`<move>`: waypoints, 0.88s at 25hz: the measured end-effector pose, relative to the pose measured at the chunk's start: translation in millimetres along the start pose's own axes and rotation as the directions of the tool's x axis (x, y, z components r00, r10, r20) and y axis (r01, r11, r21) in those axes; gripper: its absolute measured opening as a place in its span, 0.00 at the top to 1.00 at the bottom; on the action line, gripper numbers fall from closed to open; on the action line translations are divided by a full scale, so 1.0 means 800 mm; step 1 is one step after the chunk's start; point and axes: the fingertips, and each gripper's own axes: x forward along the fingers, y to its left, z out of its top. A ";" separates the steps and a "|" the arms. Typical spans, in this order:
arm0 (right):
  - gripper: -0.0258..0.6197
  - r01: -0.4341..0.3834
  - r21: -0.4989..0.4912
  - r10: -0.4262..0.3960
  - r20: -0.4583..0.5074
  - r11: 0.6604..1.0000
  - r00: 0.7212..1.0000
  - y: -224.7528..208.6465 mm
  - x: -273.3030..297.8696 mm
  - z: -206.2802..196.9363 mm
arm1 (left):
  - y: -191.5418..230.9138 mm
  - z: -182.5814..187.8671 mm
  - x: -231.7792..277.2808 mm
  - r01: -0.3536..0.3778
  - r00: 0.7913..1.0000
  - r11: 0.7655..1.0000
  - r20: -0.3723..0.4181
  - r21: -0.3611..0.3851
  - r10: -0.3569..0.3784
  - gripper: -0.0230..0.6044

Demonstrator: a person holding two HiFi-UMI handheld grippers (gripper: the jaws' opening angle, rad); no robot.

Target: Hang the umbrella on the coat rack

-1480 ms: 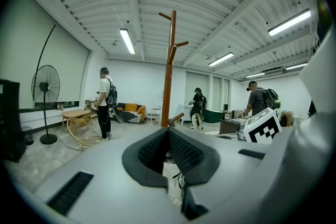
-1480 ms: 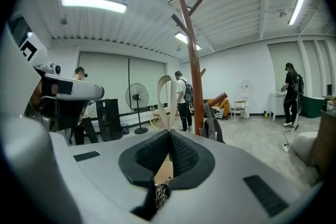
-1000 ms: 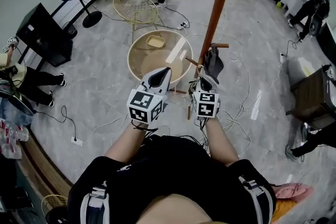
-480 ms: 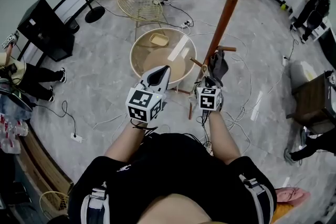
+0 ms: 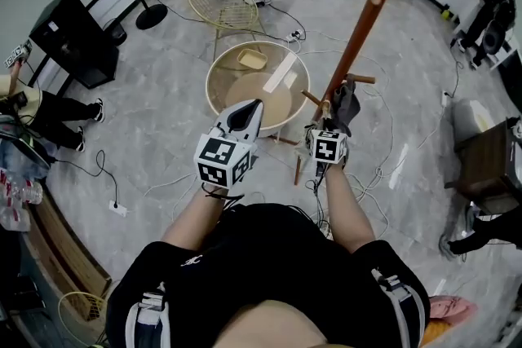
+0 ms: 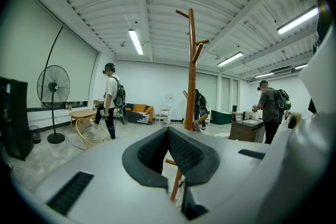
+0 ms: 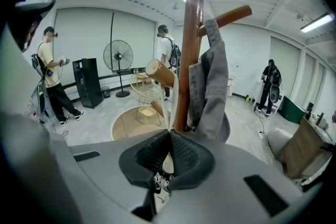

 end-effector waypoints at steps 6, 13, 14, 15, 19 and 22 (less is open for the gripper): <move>0.93 0.018 0.000 -0.018 0.080 1.000 0.997 -0.007 0.027 0.010 | 0.015 0.001 0.002 -0.014 1.000 1.000 -0.001 -0.008 0.014 0.94; 0.88 0.004 -0.004 -0.004 0.109 1.000 0.994 -0.004 0.025 0.011 | 0.019 0.001 0.010 -0.011 1.000 1.000 -0.001 -0.011 0.011 0.94; 0.86 0.010 0.001 -0.010 0.129 1.000 0.992 -0.007 0.020 0.013 | 0.019 0.001 0.012 -0.008 1.000 1.000 -0.001 -0.012 0.008 0.94; 0.85 0.020 0.010 -0.022 0.150 1.000 0.988 -0.011 0.012 0.017 | 0.019 0.000 0.014 -0.004 1.000 1.000 -0.001 -0.013 0.004 0.94; 0.86 0.068 0.078 -0.085 0.247 0.995 0.965 -0.038 -0.037 0.038 | 0.015 0.001 0.027 0.024 1.000 1.000 0.000 -0.017 -0.024 0.94; 0.93 0.084 0.116 -0.121 0.357 0.990 0.926 -0.059 -0.089 0.069 | 0.004 0.000 0.044 0.055 0.998 0.998 -0.001 -0.019 -0.055 0.94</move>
